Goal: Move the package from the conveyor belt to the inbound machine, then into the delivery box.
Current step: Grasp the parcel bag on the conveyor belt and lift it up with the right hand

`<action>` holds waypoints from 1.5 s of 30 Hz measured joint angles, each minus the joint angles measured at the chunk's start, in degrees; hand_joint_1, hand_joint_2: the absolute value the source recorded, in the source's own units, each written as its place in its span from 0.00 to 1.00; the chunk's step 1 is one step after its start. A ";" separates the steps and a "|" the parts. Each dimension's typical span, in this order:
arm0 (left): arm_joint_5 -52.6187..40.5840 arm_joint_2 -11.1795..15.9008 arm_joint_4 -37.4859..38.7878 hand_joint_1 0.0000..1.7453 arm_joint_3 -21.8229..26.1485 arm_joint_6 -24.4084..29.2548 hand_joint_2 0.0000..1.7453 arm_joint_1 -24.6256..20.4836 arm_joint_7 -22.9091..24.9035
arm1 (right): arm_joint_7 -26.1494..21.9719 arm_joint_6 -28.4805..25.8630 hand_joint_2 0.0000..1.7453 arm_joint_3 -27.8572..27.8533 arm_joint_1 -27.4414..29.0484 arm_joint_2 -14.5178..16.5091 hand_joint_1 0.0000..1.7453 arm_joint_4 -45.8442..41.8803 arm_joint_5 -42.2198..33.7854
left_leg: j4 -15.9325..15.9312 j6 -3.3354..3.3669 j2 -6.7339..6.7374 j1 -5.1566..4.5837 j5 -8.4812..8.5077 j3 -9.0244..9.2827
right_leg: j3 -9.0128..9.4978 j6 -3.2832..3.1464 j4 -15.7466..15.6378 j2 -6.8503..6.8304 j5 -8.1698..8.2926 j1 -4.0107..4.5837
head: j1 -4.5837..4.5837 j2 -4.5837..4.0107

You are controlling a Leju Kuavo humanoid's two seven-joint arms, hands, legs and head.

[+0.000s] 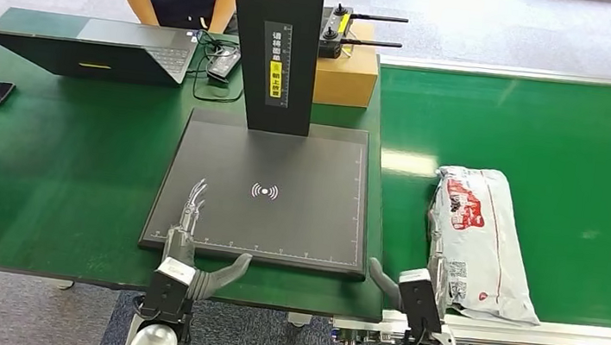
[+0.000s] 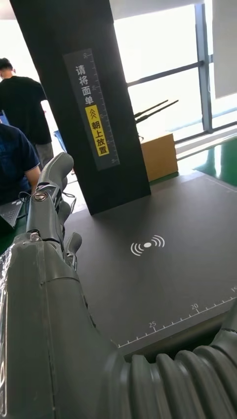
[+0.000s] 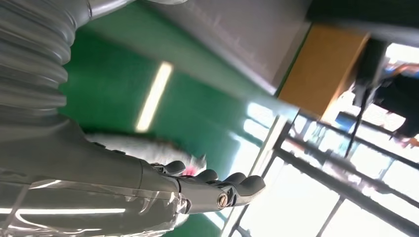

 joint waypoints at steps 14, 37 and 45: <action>0.64 0.02 0.27 0.00 0.15 0.24 1.00 0.00 -0.50 | 1.95 -4.77 1.00 -10.14 -15.06 -7.76 0.00 23.10 7.09 | 0.02 0.00 -0.01 -0.01 0.02 0.01 | 0.01 0.00 0.00 -0.01 0.04 -0.01 | -0.01 0.00; 1.00 0.07 1.18 0.00 0.52 0.35 1.00 -0.41 -0.35 | 28.19 10.40 1.00 -5.96 -30.71 -12.61 0.98 52.00 24.65 | 0.02 0.02 0.00 0.01 0.00 0.36 | 0.37 0.03 -0.03 -0.01 0.02 0.02 | -0.01 0.00; 0.81 0.07 1.67 0.00 0.95 0.19 1.00 -0.63 -0.47 | 24.15 5.20 1.00 -5.30 -30.44 -12.10 0.99 52.19 24.92 | 0.03 0.07 -0.01 -0.02 0.03 0.35 | 0.39 0.12 -0.03 -0.01 0.09 -0.02 | 0.01 0.00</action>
